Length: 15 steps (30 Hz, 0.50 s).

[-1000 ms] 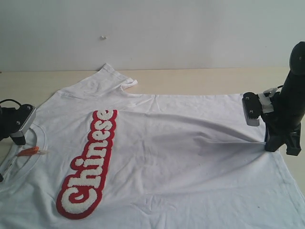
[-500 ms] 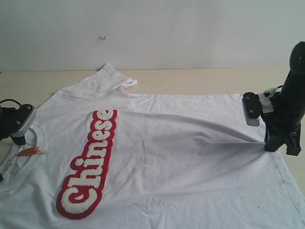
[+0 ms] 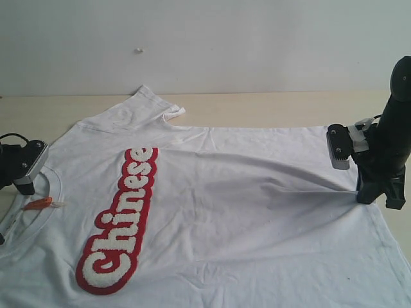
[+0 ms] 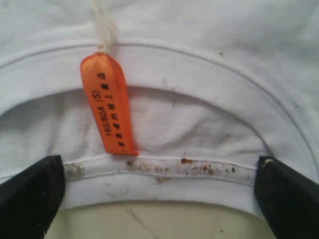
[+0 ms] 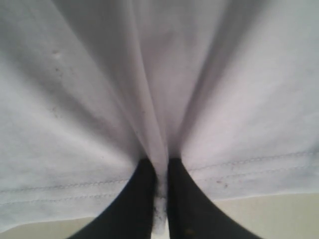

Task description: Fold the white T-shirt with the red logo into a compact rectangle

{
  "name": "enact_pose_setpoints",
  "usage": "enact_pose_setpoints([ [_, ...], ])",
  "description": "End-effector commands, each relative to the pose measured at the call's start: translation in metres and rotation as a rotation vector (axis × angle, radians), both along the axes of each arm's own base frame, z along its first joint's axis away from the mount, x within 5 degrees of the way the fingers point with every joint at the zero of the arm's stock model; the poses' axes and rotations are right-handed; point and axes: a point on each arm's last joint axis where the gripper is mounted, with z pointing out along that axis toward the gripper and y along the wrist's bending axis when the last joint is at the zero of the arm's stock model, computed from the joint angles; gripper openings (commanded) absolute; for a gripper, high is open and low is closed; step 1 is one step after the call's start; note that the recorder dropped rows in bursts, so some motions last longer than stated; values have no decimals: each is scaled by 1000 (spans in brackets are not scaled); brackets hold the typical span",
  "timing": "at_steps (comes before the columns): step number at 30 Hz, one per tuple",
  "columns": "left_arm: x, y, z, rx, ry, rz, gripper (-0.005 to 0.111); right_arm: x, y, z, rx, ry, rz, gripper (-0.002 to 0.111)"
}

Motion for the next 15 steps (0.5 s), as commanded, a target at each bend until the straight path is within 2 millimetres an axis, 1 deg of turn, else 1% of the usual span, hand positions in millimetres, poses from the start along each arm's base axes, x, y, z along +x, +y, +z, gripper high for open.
enact_pose_setpoints([
  [1,-1,0,-9,2,26,7,104,-1,-2,-12,-25,12,18,0],
  [5,-1,0,-11,2,22,6,104,-1,-2,-12,-25,12,18,0],
  [15,7,1,-11,13,-59,8,103,-1,-2,-12,-25,12,18,0],
])
